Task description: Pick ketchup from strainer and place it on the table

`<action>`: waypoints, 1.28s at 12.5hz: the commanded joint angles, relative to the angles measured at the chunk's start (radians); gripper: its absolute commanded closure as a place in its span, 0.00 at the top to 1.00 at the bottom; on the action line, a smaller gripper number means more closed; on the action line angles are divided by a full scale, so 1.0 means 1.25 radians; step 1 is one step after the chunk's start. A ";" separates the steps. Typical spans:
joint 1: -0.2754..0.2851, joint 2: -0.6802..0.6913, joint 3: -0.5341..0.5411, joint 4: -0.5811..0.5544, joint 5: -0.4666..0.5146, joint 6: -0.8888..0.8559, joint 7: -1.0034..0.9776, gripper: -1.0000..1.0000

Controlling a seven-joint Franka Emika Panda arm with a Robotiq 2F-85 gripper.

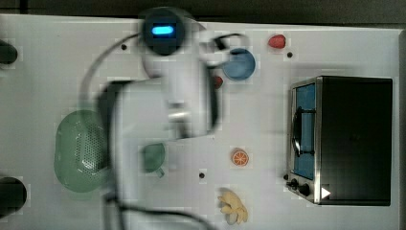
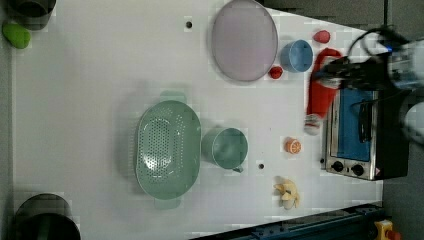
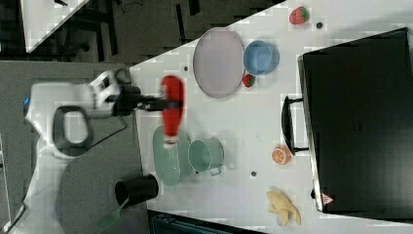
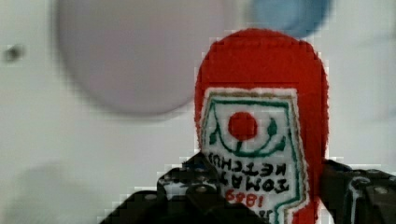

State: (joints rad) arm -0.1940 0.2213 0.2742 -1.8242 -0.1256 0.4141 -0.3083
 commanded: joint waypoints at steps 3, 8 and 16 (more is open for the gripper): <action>-0.023 -0.024 -0.090 -0.043 0.004 0.016 -0.116 0.60; -0.023 -0.023 -0.109 -0.214 0.004 0.211 -0.116 0.60; -0.020 0.022 -0.089 -0.417 0.004 0.453 -0.116 0.60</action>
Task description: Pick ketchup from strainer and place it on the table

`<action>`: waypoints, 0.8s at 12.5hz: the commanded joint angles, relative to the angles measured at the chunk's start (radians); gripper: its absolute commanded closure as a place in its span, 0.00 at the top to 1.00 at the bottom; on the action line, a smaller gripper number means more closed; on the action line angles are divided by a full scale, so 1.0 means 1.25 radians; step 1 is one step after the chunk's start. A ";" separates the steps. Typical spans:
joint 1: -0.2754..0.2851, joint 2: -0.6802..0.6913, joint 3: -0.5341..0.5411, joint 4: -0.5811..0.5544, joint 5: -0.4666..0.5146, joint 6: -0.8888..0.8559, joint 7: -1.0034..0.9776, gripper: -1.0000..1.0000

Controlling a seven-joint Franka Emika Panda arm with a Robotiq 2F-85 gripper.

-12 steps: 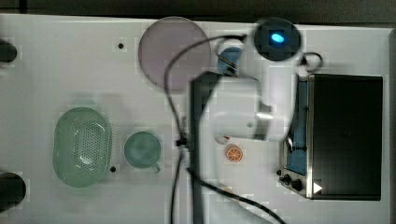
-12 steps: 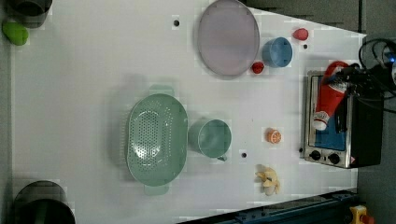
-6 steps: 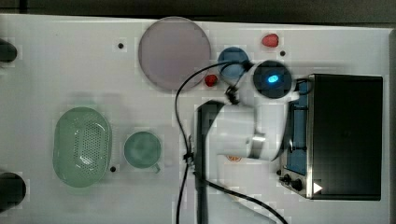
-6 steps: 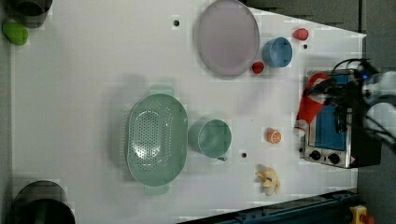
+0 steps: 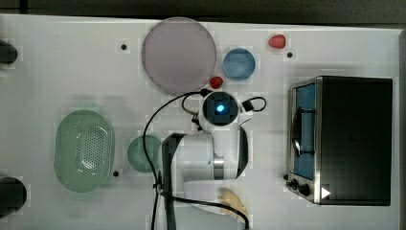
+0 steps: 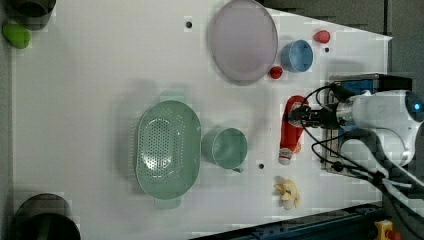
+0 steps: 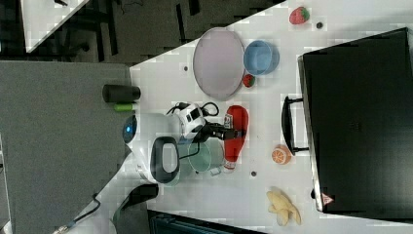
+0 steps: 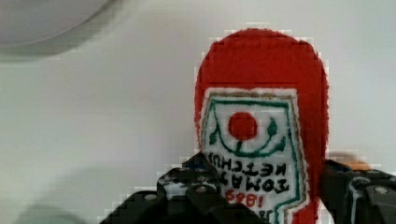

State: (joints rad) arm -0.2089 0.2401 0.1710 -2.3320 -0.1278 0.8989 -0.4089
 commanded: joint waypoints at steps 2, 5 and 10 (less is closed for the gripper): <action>-0.008 0.041 -0.007 -0.026 0.005 0.130 -0.035 0.73; -0.008 0.040 -0.008 -0.022 0.004 0.145 -0.035 1.00; -0.008 -0.084 0.000 0.058 0.005 0.092 -0.002 1.00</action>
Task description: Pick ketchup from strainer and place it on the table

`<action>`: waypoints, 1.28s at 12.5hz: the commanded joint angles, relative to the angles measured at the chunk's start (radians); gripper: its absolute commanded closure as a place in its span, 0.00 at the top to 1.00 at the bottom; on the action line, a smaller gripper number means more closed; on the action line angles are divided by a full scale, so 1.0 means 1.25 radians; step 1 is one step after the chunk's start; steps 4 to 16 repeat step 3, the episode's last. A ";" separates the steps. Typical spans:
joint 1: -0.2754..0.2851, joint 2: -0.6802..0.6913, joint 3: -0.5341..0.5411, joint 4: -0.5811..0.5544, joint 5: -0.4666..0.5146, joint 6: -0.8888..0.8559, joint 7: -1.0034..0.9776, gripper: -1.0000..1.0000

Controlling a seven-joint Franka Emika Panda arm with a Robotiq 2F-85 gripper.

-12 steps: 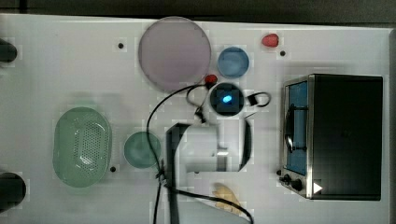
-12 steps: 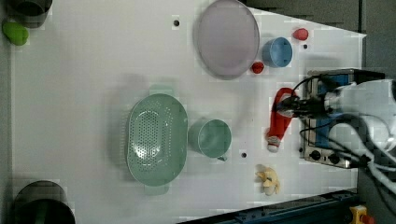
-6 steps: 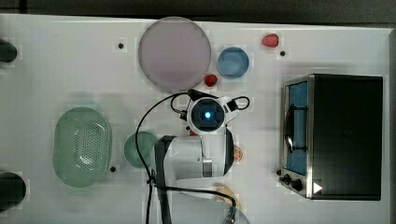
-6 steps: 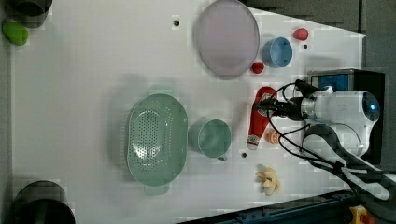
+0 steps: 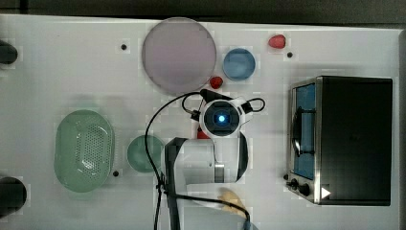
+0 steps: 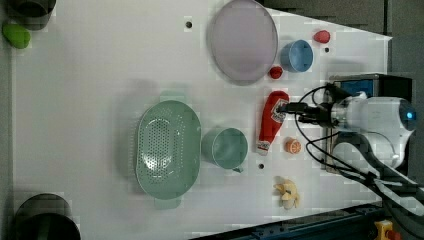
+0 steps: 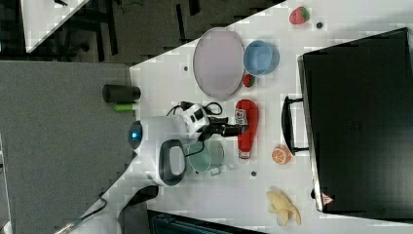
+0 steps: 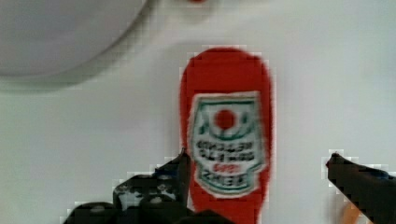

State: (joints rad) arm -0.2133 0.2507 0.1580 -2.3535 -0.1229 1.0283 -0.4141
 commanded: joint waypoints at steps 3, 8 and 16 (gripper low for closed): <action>-0.005 -0.141 0.017 0.204 0.001 -0.201 0.094 1.00; -0.005 -0.141 0.017 0.204 0.001 -0.201 0.094 1.00; -0.005 -0.141 0.017 0.204 0.001 -0.201 0.094 1.00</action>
